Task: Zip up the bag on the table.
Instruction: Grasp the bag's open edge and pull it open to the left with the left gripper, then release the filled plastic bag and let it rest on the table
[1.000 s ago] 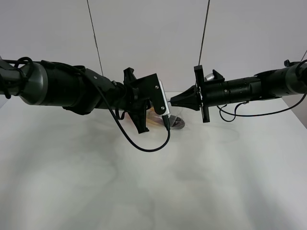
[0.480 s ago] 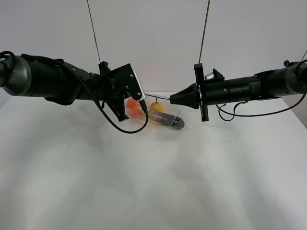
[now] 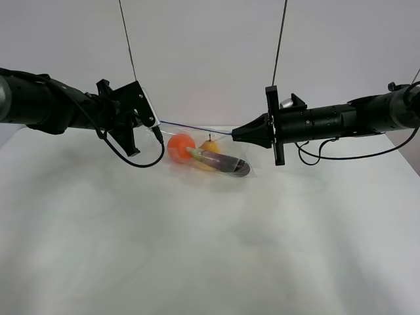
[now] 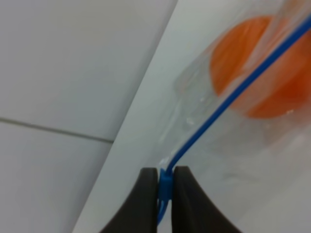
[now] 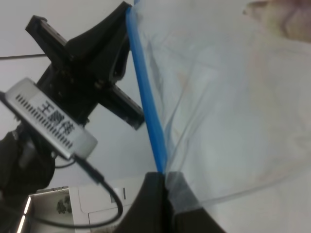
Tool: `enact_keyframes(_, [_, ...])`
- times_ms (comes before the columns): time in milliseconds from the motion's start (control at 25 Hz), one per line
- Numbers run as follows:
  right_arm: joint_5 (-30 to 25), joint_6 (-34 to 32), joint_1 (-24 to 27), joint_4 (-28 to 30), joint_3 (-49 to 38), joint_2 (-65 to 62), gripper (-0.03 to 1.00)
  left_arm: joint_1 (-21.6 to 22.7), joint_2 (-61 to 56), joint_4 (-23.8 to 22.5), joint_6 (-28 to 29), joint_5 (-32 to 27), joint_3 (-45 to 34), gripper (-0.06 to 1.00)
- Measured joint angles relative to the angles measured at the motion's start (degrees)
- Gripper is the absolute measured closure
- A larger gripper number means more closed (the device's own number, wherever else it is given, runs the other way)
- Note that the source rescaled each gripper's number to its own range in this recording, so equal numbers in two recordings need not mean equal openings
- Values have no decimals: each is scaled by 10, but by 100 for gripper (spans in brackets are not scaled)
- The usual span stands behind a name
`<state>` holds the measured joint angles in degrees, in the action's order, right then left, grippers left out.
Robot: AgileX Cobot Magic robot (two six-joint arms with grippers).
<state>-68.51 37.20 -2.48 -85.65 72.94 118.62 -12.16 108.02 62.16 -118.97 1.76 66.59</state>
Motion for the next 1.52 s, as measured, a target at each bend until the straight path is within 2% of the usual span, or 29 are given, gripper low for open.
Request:
enact_keyframes(360, [0, 0, 0, 1, 0, 0, 97, 50, 0, -4, 0, 7, 0, 86])
enact_keyframes(760, [0, 0, -2, 1, 1, 0, 97, 71, 0, -4, 1, -38, 0, 84])
enact_keyframes(840, [-1, 0, -1, 5, 1, 0, 97, 73, 0, -4, 10, -38, 0, 72])
enact_keyframes(960, [-2, 0, 0, 9, 1, 0, 97, 77, 0, -4, 41, -25, 0, 37])
enact_keyframes(1000, [-2, 0, 0, 9, 1, 0, 97, 79, 1, -4, 53, -21, 0, 29])
enact_keyframes(1080, [-2, 0, 0, 9, 1, 0, 97, 84, 3, -3, 72, -11, 0, 19])
enact_keyframes(1200, [-2, 0, 0, 9, 1, 0, 97, 105, 15, 5, 101, -3, -1, 14])
enact_keyframes(1320, [-2, 0, 0, 9, 1, 0, 97, 129, 21, 64, 148, 5, -1, 13])
enact_keyframes(1440, [-2, 0, 0, 9, 1, 0, 97, 140, 21, 172, 183, 7, -1, 14])
enact_keyframes(1520, [-2, 0, 0, 10, 1, 0, 97, 140, 21, 239, 183, 1, -1, 14])
